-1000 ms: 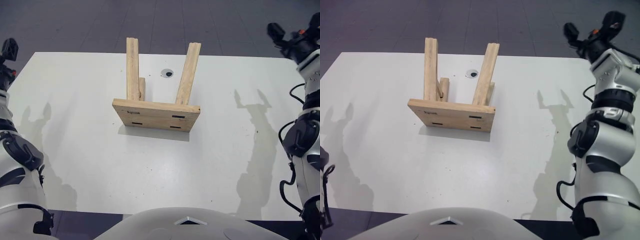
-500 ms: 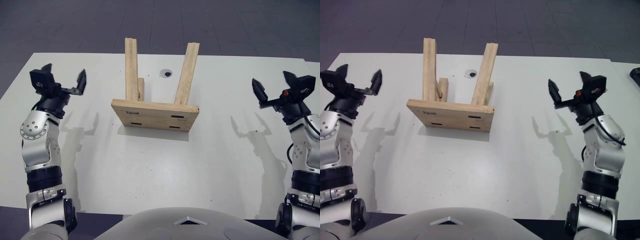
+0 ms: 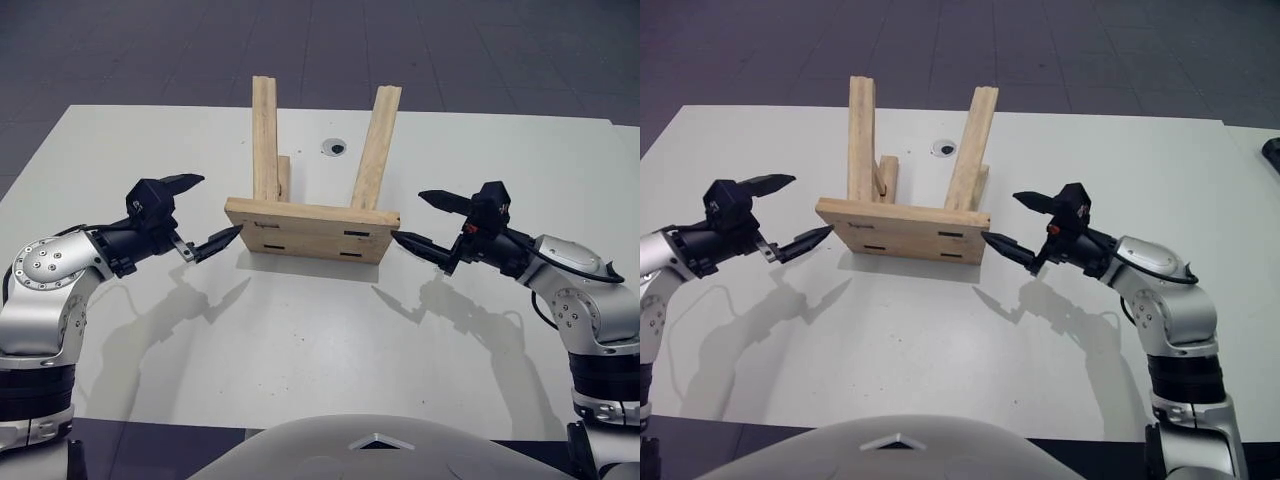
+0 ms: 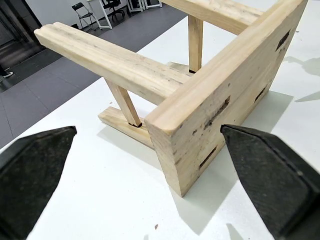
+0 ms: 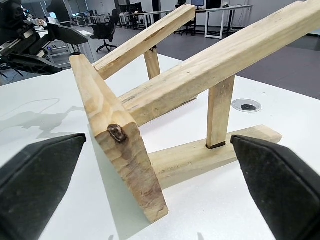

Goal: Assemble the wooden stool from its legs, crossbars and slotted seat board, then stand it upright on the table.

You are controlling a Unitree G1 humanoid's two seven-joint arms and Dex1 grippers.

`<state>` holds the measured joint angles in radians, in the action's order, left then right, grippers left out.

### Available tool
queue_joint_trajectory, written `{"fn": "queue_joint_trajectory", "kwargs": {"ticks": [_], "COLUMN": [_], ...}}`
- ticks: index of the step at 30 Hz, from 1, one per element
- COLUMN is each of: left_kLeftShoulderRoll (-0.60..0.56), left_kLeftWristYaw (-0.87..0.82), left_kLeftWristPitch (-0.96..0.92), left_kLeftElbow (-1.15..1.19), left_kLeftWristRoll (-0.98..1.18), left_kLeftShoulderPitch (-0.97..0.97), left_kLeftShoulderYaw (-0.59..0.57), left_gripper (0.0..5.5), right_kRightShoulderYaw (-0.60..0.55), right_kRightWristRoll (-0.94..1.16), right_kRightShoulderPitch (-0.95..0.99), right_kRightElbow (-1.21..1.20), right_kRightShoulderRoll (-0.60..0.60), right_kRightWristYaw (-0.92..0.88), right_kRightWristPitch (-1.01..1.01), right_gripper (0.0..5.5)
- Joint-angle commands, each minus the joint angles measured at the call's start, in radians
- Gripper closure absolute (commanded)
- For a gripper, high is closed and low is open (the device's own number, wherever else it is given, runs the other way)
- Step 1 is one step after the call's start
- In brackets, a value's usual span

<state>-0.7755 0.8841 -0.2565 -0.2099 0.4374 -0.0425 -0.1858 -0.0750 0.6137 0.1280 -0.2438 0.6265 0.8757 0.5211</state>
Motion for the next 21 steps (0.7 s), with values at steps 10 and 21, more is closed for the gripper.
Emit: {"fn": "queue_joint_trajectory", "kwargs": {"ticks": [10, 21], "left_kLeftShoulderRoll": [0.095, 0.107], "left_kLeftWristYaw": [0.119, 0.163], "left_kLeftWristPitch": [-0.093, -0.082], "left_kLeftElbow": [0.258, 0.348], "left_kLeftWristRoll": [0.074, 0.068], "left_kLeftShoulderPitch": [-0.165, -0.184], "left_kLeftShoulderYaw": [0.076, 0.066], "left_gripper": [0.14, 0.5], "right_kRightShoulderYaw": [0.07, 0.106], "right_kRightWristRoll": [-0.044, -0.06], "right_kRightShoulderPitch": [0.08, 0.125], "right_kRightElbow": [0.107, 0.119], "right_kRightShoulderRoll": [-0.01, -0.042], "right_kRightWristYaw": [0.081, 0.078], "right_kRightWristPitch": [-0.008, 0.006], "right_gripper": [0.1, 1.02]}}
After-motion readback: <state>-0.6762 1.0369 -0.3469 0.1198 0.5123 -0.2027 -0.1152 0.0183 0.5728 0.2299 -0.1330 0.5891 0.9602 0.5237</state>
